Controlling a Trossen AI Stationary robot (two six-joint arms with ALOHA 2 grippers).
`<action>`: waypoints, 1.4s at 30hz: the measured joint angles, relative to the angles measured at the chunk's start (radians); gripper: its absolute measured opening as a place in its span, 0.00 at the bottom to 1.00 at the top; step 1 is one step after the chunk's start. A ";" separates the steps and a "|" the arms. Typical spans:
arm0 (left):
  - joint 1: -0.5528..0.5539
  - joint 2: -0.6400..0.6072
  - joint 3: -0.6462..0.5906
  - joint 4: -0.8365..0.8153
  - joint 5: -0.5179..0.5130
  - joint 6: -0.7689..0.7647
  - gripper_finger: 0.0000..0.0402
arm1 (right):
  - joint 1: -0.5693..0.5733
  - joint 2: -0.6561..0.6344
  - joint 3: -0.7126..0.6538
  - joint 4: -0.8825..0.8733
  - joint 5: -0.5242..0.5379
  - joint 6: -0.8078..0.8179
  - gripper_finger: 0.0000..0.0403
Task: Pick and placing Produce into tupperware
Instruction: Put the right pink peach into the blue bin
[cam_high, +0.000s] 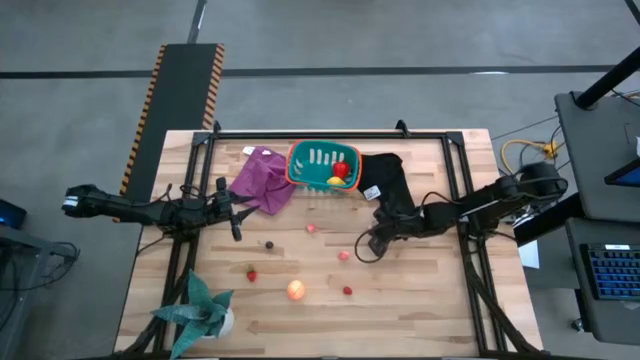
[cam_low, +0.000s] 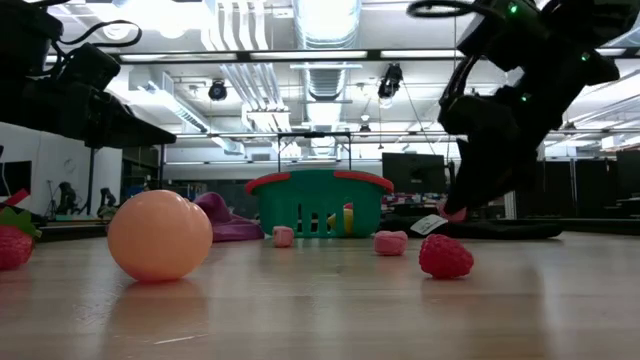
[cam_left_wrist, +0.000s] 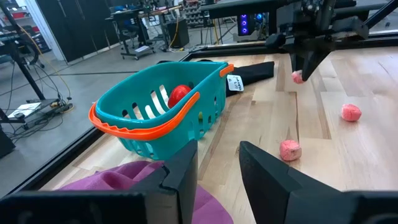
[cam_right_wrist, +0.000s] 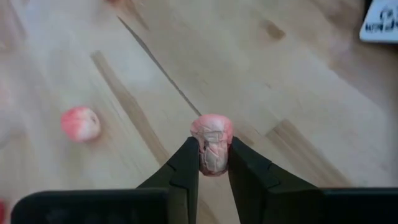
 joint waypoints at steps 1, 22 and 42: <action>0.000 0.000 0.000 0.000 0.000 0.000 0.26 | 0.000 -0.008 0.000 0.004 0.002 -0.006 0.16; 0.000 0.000 0.000 0.000 0.000 0.000 0.26 | 0.008 -0.130 0.003 0.301 0.031 -0.543 0.16; 0.000 0.000 0.000 0.000 0.000 0.000 0.26 | -0.197 -0.128 0.137 0.238 0.018 -0.849 0.16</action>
